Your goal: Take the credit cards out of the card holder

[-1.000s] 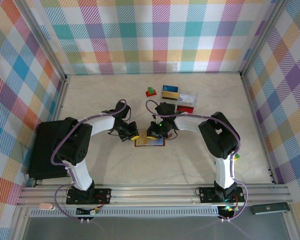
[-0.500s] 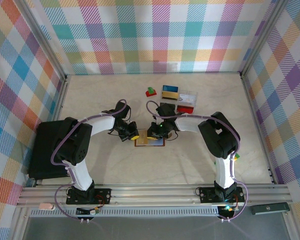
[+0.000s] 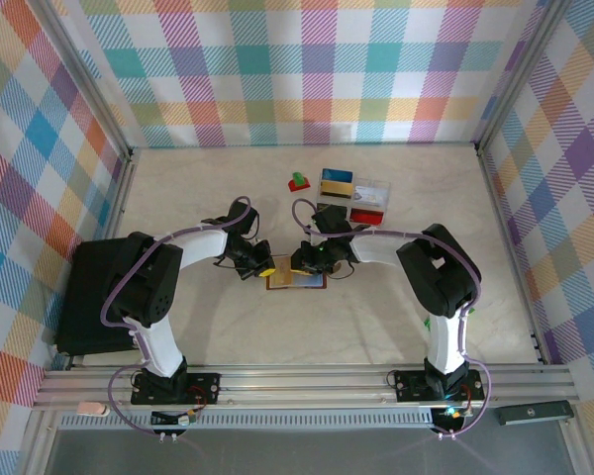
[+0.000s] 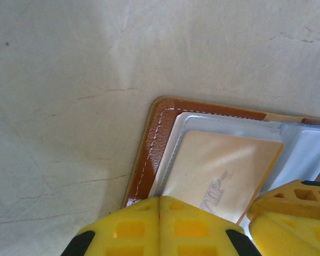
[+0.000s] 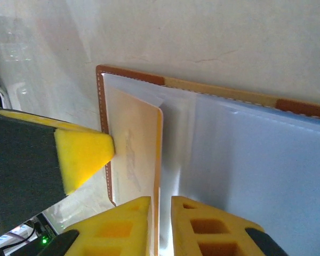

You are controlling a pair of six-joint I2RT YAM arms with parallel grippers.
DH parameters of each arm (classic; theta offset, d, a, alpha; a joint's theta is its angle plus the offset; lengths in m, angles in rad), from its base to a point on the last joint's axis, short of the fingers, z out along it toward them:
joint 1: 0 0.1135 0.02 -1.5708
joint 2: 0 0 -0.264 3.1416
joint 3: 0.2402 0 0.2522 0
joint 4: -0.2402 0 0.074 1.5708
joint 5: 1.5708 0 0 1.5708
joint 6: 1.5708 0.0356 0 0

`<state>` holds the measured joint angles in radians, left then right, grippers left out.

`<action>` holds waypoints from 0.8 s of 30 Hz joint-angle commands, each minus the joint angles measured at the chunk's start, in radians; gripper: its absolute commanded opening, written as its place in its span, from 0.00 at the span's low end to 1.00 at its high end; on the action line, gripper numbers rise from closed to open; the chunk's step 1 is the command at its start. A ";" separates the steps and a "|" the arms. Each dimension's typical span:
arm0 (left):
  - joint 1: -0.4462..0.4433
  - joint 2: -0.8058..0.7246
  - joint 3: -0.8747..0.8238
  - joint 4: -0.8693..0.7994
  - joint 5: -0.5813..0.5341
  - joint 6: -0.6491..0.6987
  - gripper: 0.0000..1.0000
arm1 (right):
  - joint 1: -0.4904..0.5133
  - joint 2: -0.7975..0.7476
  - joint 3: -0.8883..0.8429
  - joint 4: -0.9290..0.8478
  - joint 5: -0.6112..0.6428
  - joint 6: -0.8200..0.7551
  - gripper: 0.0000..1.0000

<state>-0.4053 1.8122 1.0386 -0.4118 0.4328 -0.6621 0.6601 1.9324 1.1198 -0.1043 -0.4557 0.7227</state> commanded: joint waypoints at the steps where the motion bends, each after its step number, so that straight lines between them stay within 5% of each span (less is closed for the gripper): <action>1: -0.012 0.054 -0.027 -0.051 -0.074 0.007 0.03 | 0.002 0.000 0.007 0.025 -0.047 -0.013 0.18; 24: -0.012 0.043 -0.022 -0.057 -0.072 0.006 0.06 | 0.002 0.057 0.051 -0.022 -0.053 -0.029 0.06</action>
<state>-0.4053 1.8122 1.0386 -0.4122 0.4328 -0.6621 0.6559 1.9816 1.1553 -0.1207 -0.5079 0.7162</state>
